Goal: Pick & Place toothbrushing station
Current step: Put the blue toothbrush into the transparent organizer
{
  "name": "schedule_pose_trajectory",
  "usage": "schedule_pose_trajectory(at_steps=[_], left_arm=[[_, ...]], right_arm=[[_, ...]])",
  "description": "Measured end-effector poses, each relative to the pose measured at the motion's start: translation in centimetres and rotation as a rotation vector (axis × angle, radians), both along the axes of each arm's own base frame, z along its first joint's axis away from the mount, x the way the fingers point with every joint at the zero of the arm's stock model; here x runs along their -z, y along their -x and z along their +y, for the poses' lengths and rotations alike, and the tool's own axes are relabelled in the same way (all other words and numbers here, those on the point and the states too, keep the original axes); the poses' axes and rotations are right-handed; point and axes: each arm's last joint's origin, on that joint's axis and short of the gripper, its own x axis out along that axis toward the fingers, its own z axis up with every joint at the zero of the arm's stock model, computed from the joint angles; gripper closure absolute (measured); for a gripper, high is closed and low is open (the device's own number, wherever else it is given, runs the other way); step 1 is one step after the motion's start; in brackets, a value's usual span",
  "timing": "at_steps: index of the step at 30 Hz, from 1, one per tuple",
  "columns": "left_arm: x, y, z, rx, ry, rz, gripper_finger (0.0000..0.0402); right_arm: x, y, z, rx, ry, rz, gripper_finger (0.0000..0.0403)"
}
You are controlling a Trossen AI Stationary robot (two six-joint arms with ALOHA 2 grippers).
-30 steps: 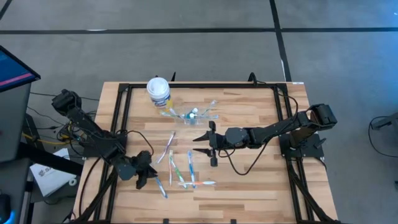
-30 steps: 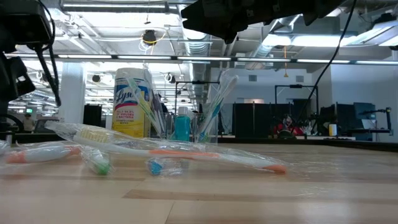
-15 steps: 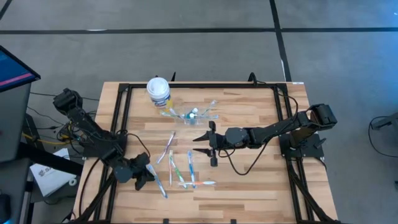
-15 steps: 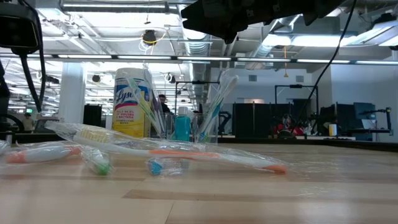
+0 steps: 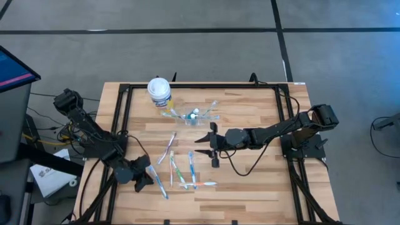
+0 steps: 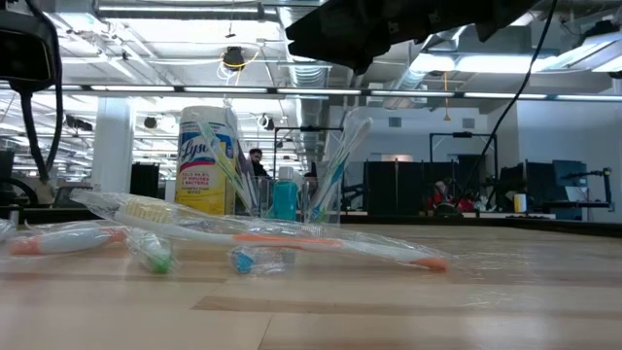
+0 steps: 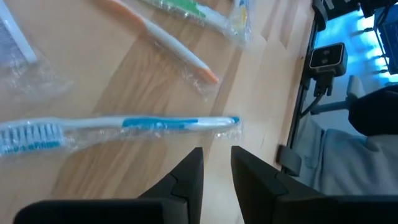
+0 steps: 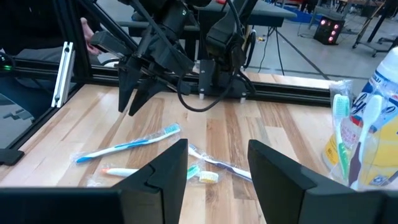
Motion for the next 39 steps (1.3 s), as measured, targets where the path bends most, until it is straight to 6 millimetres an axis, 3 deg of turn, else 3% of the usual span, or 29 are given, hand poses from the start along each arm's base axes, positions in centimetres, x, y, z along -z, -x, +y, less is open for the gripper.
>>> schedule_pose_trajectory(at_steps=[26,39], left_arm=[[2.5,-1.5,0.6,-0.037,0.017,0.207,0.0325],[2.9,-2.9,2.5,-0.153,0.005,0.226,0.0325]], right_arm=[[0.1,0.0,0.0,0.002,-0.005,0.007,0.0244],[0.1,0.0,0.0,0.002,-0.005,0.007,0.0244]])
